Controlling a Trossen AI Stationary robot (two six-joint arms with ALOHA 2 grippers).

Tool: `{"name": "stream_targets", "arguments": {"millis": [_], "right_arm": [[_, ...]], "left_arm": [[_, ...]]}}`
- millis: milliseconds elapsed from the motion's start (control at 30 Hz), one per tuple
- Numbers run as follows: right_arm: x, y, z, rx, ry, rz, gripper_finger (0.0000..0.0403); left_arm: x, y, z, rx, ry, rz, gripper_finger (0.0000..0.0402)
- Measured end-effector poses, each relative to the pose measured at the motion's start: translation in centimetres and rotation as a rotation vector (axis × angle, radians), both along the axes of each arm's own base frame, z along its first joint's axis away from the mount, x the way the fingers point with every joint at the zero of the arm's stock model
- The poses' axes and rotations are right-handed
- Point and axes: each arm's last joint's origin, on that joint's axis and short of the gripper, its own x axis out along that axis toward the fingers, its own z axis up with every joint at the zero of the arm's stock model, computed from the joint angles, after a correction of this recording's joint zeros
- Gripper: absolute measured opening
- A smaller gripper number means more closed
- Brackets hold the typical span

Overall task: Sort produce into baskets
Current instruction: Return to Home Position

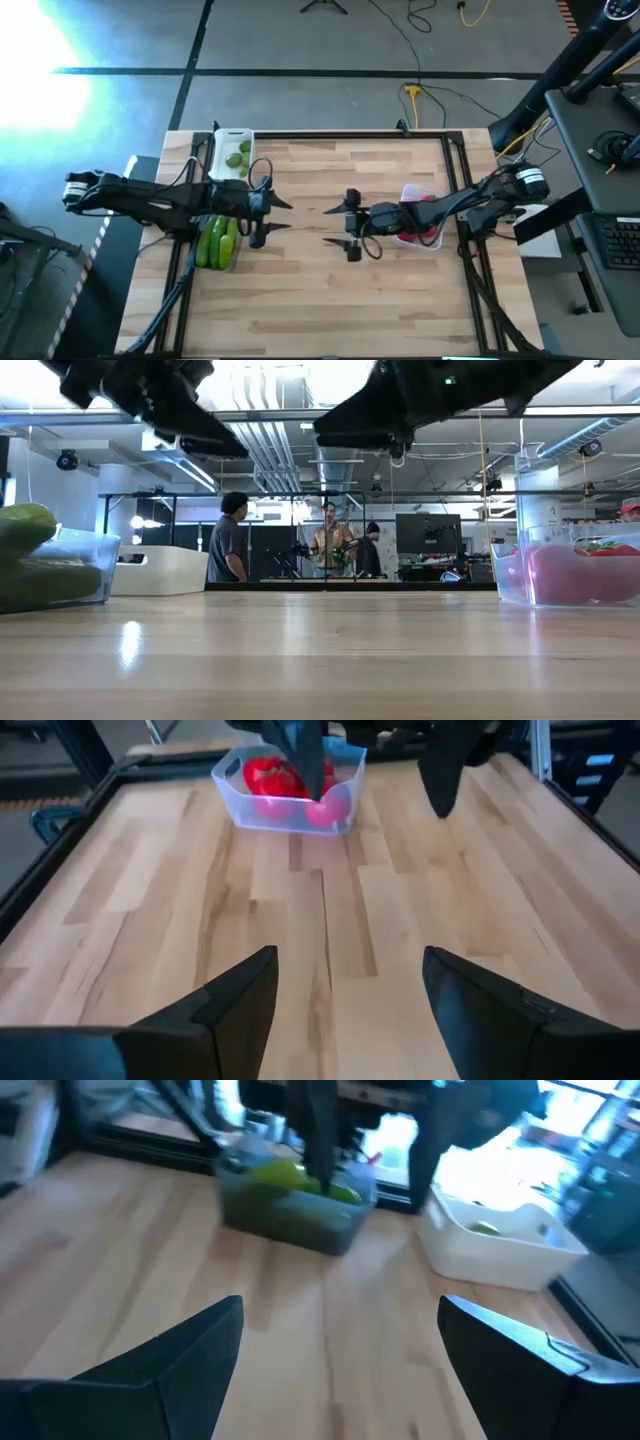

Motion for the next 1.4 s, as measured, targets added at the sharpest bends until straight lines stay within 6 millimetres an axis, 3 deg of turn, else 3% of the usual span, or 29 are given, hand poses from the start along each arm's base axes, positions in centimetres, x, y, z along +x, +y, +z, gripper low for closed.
{"name": "stream_targets", "arguments": {"millis": [233,500,800,900,1133,1400], "right_arm": [[-3.7,-0.7,-1.3,-0.03,0.025,-0.012,0.0326],[-7.8,-1.8,0.7,0.095,-0.103,-0.172,0.0327],[-9.6,-2.0,3.5,0.228,-0.242,-0.184,0.0327],[-10.1,-2.0,4.4,0.111,-0.257,-0.152,0.0328],[-12.9,-2.1,3.2,0.0,-0.211,-0.032,0.0331],[-17.7,-2.6,1.4,-0.016,-0.25,0.036,0.0331]], "left_arm": [[-2.2,0.0,-2.9,0.01,-0.151,0.004,0.0233],[-5.3,0.0,-4.3,0.012,-0.242,0.01,0.0233],[-5.9,0.0,-3.0,-0.012,-0.325,0.018,0.0233],[-6.1,-0.1,-2.3,-0.016,-0.359,0.013,0.0233],[-7.2,-0.1,-2.3,0.067,-0.366,-0.01,0.0233],[-8.9,0.0,-2.1,0.11,-0.36,-0.023,0.0233]]}}
